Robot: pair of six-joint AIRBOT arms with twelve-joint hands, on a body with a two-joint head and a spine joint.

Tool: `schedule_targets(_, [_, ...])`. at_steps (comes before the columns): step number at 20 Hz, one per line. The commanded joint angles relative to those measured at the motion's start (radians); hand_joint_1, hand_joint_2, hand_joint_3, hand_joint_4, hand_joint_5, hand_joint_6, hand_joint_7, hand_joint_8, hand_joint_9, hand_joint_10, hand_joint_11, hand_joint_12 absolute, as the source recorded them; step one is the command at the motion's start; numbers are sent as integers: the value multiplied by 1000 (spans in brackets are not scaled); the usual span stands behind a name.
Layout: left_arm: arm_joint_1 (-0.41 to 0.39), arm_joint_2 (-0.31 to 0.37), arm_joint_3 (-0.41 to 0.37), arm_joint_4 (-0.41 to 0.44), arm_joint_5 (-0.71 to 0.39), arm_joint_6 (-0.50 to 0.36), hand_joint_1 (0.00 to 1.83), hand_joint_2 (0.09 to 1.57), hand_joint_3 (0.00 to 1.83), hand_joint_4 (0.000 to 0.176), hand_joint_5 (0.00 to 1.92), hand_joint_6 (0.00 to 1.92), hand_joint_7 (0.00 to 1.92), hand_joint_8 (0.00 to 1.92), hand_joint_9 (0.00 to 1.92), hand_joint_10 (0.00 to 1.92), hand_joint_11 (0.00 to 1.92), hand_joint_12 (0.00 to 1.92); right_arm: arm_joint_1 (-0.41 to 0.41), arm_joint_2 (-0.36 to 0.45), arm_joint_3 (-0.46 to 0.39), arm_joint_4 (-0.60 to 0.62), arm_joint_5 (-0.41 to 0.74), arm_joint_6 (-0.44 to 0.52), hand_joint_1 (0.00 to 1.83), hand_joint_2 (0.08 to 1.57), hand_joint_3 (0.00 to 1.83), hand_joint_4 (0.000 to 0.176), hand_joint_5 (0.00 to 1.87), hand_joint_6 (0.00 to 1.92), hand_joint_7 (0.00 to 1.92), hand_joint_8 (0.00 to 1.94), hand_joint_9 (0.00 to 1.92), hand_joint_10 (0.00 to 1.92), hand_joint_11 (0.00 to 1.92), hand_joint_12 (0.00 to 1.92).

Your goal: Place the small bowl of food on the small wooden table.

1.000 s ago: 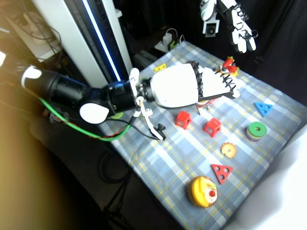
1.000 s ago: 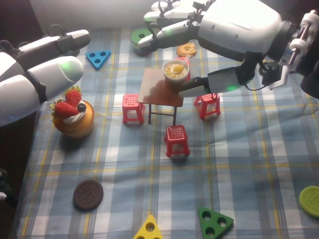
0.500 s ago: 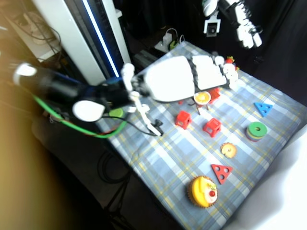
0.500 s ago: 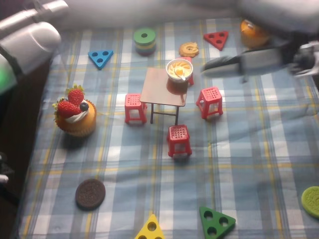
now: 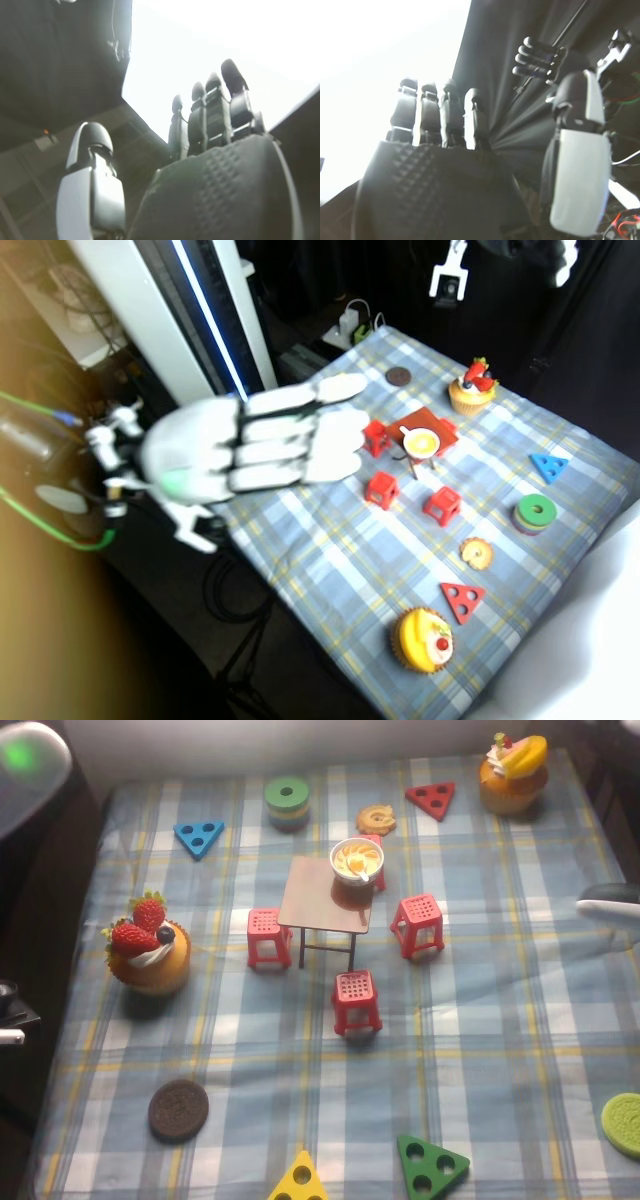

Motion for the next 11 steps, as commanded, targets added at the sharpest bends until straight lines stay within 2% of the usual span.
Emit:
schedule_targets(1, [0,-4,8,14,-166,-31,370,1010,4,83,87,1,143,1,171,7,0,478,-9,10,-5,28,194,2,805,988,0,77,230,0,317,3,304,12,130,83])
schedule_targets(2, [3,-4,8,14,-177,-39,370,1010,4,83,87,1,143,1,171,7,0,478,-19,11,-9,31,203,2,805,988,0,77,230,0,317,3,304,12,130,83])
schedule_targets(3, [10,-5,8,14,-206,-57,231,1032,3,75,75,0,150,3,192,5,0,722,-30,12,-19,32,223,0,802,984,0,75,222,1,359,15,337,19,182,107])
schedule_targets(4, [18,-5,9,14,-240,-79,108,1118,18,41,51,0,135,0,194,3,0,834,-36,17,-30,28,243,-9,815,999,0,75,187,0,372,4,369,9,239,110])
schedule_targets(5, [21,-6,14,14,-243,-116,196,1090,1,33,100,9,152,3,181,1,0,717,-40,21,-39,24,266,-18,813,1019,0,98,125,0,350,0,348,1,255,66])
schedule_targets(6, [13,-13,30,26,-243,-157,235,1130,9,28,62,12,117,8,133,8,0,534,-41,27,-57,24,266,-19,801,1033,3,105,69,0,293,0,314,0,238,44])
schedule_targets(7, [6,-16,38,32,-243,-178,202,1164,11,20,85,13,166,15,161,14,0,437,-41,28,-65,4,267,-24,707,1087,23,142,13,0,165,0,174,0,47,8])
schedule_targets(8, [-12,-19,49,49,-243,-212,40,1264,24,0,88,6,132,5,109,5,0,276,-20,37,-79,-40,267,-47,618,1096,20,155,2,0,75,0,61,0,9,1])
schedule_targets(9, [-54,-17,54,81,-243,-214,7,1279,12,0,99,6,97,3,94,1,0,211,9,47,-90,-79,267,-49,677,1063,1,132,50,18,69,4,54,5,7,2])
schedule_targets(10, [-95,-14,56,112,-243,-202,1,1513,33,133,64,1,19,0,24,0,0,41,14,48,-90,-90,267,-53,790,1015,0,53,199,25,120,5,157,15,166,68])
schedule_targets(11, [-126,-10,57,140,-243,-179,299,1359,0,163,447,115,416,35,286,41,50,52,15,51,-90,-91,267,-57,854,1026,5,64,134,5,23,0,138,2,211,87])
